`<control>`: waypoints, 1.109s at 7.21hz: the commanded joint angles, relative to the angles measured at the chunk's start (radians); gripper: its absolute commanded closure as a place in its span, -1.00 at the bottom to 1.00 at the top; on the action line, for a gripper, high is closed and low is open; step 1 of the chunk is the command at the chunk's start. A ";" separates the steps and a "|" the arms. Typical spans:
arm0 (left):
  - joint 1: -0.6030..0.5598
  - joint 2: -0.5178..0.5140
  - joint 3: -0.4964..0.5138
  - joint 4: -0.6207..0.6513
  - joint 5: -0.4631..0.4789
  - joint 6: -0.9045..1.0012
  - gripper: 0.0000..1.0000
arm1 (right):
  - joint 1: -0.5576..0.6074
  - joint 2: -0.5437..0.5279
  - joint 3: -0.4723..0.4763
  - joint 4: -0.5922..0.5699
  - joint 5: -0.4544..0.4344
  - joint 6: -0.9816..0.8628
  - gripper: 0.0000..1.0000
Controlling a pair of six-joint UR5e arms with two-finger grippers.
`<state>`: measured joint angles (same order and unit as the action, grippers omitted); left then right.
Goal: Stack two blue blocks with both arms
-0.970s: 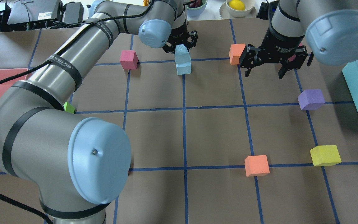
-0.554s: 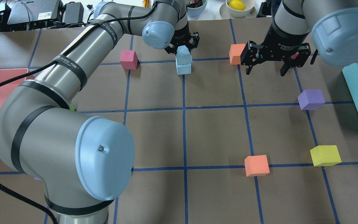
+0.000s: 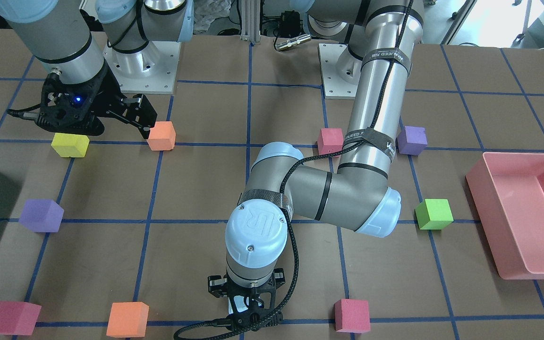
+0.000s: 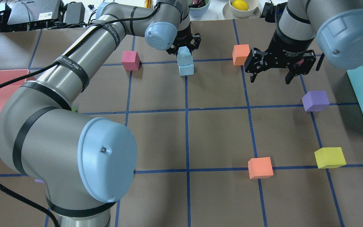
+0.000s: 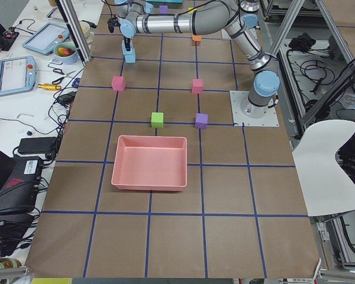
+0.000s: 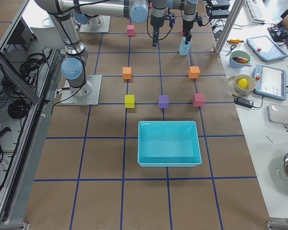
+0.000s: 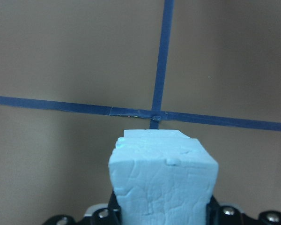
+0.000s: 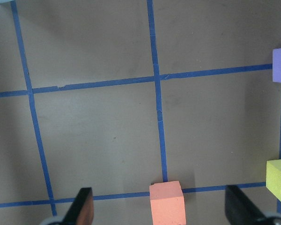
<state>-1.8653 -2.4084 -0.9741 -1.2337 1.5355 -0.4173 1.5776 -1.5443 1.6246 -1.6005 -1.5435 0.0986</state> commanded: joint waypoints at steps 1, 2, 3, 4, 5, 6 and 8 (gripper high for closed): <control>0.000 -0.009 0.000 0.006 -0.008 -0.006 1.00 | 0.001 -0.014 -0.012 0.069 -0.006 0.000 -1.00; 0.000 -0.014 0.000 0.007 -0.008 -0.020 0.70 | 0.001 -0.014 -0.012 0.068 -0.001 0.000 -1.00; 0.000 -0.017 -0.001 0.010 -0.009 -0.026 -0.82 | -0.001 -0.014 -0.012 0.068 0.000 -0.002 -1.00; -0.002 -0.023 -0.001 0.010 -0.012 -0.025 -1.00 | 0.001 -0.014 -0.012 0.063 0.005 -0.006 -1.00; -0.003 -0.023 -0.001 0.010 -0.012 -0.026 -1.00 | -0.001 -0.014 -0.011 0.062 0.006 -0.035 -1.00; -0.008 -0.015 0.000 0.008 -0.012 -0.026 -1.00 | -0.001 -0.014 -0.009 0.060 0.006 -0.055 -1.00; -0.003 0.060 0.003 -0.030 -0.009 -0.011 -1.00 | -0.001 -0.013 -0.006 0.059 0.006 -0.057 -1.00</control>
<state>-1.8708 -2.3908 -0.9729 -1.2408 1.5247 -0.4386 1.5770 -1.5577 1.6164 -1.5402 -1.5378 0.0455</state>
